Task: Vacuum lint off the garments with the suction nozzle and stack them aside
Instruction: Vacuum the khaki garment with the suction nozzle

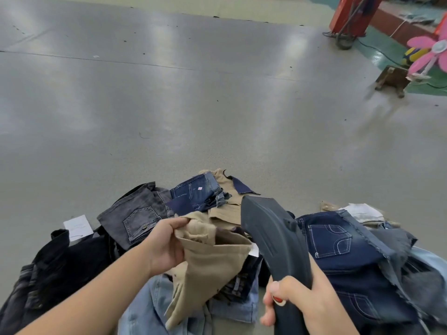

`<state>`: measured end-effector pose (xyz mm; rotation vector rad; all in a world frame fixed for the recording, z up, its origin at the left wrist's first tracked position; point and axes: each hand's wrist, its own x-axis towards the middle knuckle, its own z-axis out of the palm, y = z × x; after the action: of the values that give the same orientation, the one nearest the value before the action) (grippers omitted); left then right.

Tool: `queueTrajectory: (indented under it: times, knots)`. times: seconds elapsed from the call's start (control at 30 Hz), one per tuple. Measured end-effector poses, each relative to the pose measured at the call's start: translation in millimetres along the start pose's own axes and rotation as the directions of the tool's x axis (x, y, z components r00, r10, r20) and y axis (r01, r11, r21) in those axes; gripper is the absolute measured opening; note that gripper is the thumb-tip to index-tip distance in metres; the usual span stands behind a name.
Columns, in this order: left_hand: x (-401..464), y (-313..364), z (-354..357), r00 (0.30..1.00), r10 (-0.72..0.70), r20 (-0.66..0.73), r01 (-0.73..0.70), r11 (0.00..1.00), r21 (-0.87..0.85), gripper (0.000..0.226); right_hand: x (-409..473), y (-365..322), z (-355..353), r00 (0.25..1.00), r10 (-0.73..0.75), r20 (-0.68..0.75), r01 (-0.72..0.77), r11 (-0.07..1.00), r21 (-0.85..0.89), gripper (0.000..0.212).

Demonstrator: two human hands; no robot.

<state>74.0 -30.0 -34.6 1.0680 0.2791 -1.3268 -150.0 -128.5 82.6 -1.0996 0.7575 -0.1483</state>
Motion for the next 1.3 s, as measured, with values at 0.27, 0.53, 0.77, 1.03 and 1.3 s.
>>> queueTrajectory:
  times: [0.27, 0.53, 0.77, 1.03, 1.3]
  knots:
    - [-105.6, -7.4, 38.7, 0.895, 0.338, 0.290, -0.415, 0.869, 0.269, 0.041, -2.8, 5.2, 10.4, 0.991, -0.113, 0.070, 0.118, 0.990, -0.074, 0.067]
    - [-110.3, -32.0, 45.8, 0.863, 0.491, -0.119, -0.501, 0.862, -0.082, 0.045, -17.3, -4.4, 7.9, 0.980, -0.079, 0.182, 0.074, 0.997, 0.033, 0.077]
    - [-108.1, -40.5, 59.9, 0.874, 0.483, 0.056, -0.473, 0.871, -0.132, 0.038, -7.4, 14.8, 21.6, 0.986, -0.033, 0.164, 0.059, 0.986, -0.158, 0.075]
    - [-115.6, -34.2, 48.0, 0.862, 0.506, 0.010, -0.505, 0.861, -0.068, 0.042, -9.7, -11.7, 4.5, 0.989, -0.106, 0.106, 0.102, 0.994, 0.037, 0.032]
    - [-112.2, -40.1, 49.2, 0.883, 0.469, 0.008, -0.469, 0.883, -0.012, 0.043, -8.3, -3.5, 12.0, 0.981, 0.001, 0.196, 0.007, 0.999, -0.040, 0.052]
